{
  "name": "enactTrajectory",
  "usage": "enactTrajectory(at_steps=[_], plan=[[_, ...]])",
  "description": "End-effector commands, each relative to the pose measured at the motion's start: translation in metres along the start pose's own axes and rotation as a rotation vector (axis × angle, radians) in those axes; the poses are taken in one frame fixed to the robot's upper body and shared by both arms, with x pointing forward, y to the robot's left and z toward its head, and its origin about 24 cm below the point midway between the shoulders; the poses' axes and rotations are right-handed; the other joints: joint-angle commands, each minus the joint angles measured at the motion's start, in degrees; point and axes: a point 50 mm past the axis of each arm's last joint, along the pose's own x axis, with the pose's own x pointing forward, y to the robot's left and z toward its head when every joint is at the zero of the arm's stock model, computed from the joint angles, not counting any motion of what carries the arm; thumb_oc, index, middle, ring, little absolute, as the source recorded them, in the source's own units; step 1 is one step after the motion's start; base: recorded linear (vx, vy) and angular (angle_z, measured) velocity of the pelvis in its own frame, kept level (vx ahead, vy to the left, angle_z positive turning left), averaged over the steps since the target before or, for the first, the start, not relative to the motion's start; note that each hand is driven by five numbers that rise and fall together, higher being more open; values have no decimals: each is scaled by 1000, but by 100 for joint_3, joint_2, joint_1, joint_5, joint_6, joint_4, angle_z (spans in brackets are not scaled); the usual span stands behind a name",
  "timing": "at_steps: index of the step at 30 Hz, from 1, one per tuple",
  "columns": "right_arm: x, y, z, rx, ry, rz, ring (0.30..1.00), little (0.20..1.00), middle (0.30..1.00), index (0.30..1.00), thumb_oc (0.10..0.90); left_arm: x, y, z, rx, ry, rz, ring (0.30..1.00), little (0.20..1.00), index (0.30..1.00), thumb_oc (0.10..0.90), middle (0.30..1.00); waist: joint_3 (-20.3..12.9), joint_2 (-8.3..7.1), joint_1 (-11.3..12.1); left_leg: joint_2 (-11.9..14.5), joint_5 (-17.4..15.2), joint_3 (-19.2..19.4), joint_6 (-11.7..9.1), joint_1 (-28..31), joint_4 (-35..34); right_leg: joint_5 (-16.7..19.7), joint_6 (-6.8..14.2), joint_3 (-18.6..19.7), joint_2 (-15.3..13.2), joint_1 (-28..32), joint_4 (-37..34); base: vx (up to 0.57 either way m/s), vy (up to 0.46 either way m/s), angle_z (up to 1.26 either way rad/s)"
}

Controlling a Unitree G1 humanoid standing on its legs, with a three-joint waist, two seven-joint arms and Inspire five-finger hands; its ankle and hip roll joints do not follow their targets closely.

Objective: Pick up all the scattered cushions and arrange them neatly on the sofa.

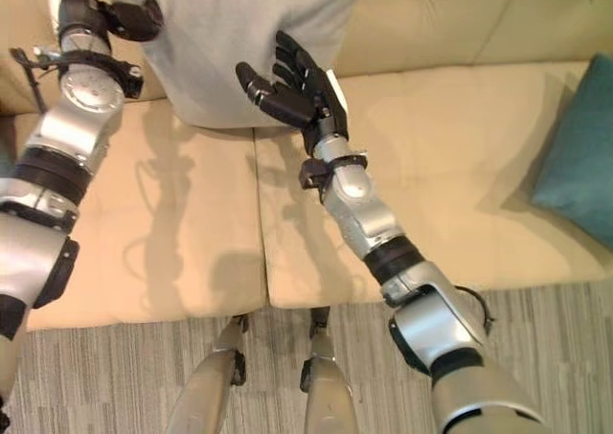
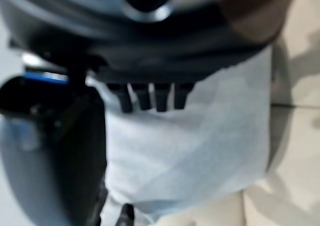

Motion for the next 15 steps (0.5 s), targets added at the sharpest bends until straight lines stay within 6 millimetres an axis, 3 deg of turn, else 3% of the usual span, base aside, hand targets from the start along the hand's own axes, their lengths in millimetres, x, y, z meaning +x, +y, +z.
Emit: enactTrajectory(at_steps=[1, 5, 9, 10, 11, 15], plan=[[20, 39, 56, 99, -248, 106, 900, 900, 900, 900, 800, -13, -18, 57, -71, -338, -64, 900, 900, 900, 800, 900, -769, -30, 106, -78, -821, 42, -207, 375, 134, -856, 220, -161, -325, 547, 537, 79, -29, 11], [16, 19, 43, 24, -198, 54, 900, 900, 900, 900, 800, -35, -9, 60, -122, -456, -113, 900, 900, 900, 800, 900, -992, -112, 231, -106, -911, -28, -188, 622, 86, -928, 221, -268, -305, 849, 516, 114, -17, 14], [8, -20, 29, -69, -146, -84, 900, 900, 900, 900, 800, -62, 7, 38, -238, -465, -147, 900, 900, 900, 800, 900, -1190, -166, 369, -142, -1000, -126, -156, 878, 52, -967, 232, -404, -314, 1163, 456, 143, -11, 15], [1, -43, 24, -101, -130, -174, 900, 900, 900, 900, 800, -78, 17, 20, -323, -429, -176, 900, 900, 900, 800, 900, -1287, -193, 464, -168, -1034, -174, -138, 1001, 42, -986, 233, -482, -318, 1317, 402, 150, -18, 11], [1, -43, 22, -101, -127, -173, 900, 900, 900, 900, 800, -79, 18, 19, -324, -425, -177, 900, 900, 900, 800, 900, -1302, -191, 453, -169, -1033, -176, -138, 1005, 39, -982, 234, -486, -318, 1326, 391, 161, -19, 6], [-22, -88, 11, -193, -83, -331, 900, 900, 900, 900, 800, -121, 35, -29, -440, -274, -257, 900, 900, 900, 800, 900, -1472, -262, 644, -220, -1105, -256, -120, 1232, 26, -1021, 239, -647, -335, 1664, 254, 115, -10, 17]])
